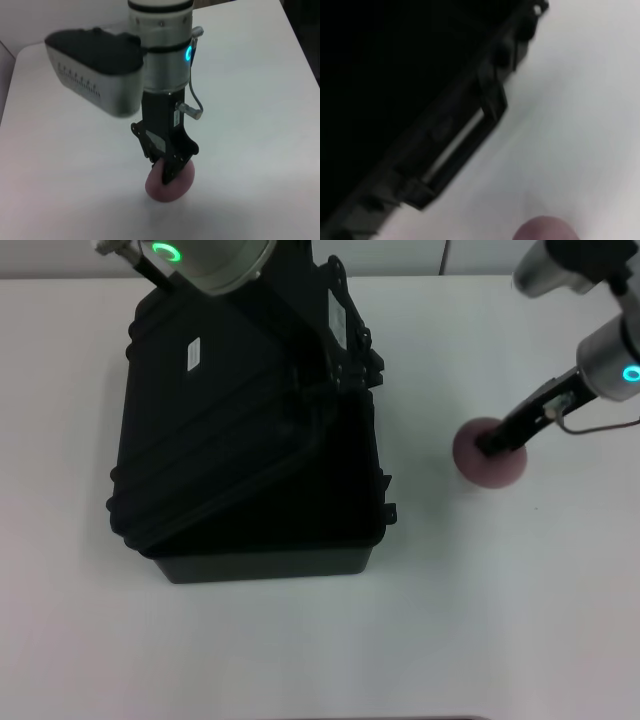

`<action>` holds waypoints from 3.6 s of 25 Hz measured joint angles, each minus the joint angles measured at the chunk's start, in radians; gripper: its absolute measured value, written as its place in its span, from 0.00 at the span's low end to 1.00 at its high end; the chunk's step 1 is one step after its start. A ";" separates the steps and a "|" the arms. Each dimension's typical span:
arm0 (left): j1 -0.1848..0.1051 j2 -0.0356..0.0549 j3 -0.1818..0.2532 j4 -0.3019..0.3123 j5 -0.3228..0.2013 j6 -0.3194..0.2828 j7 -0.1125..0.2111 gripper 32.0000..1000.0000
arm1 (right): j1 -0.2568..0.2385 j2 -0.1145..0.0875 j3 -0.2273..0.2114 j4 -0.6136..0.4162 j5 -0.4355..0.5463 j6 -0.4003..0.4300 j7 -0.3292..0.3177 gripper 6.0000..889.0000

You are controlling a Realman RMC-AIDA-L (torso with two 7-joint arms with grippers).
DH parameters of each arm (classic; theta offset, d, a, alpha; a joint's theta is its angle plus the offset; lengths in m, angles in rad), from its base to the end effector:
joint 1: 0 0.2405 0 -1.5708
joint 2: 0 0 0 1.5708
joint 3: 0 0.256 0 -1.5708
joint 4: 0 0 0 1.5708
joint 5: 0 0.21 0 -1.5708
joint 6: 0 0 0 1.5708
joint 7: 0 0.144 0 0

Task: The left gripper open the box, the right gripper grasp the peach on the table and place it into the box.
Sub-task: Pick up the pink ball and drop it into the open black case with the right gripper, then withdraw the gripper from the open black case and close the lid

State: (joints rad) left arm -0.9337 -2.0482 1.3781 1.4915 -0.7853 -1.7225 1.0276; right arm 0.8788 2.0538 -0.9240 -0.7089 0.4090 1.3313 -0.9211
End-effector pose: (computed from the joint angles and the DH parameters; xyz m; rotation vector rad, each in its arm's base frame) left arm -0.0213 0.3577 0.0127 -2.9465 0.2791 0.3544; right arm 0.2308 0.4080 -0.0098 -2.5988 1.0210 -0.4319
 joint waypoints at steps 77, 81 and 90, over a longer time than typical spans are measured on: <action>0.000 0.0005 0.002 -0.025 0.000 0.024 0.023 0.06 | 0.063 0.000 0.048 0.199 0.552 -0.090 -0.402 0.99; 0.001 0.0005 0.002 -0.026 0.000 0.023 0.023 0.06 | 0.025 -0.003 0.017 0.100 0.532 -0.012 -0.295 0.99; 0.016 0.0004 0.003 -0.026 -0.001 0.024 0.023 0.06 | -0.112 -0.012 0.013 -0.312 0.411 0.234 -0.009 0.99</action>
State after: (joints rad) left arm -0.9176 -2.0478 1.3806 1.4651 -0.7860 -1.6985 1.0510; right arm 0.7673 2.0419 -0.9114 -1.0209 0.8205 1.5656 -0.9298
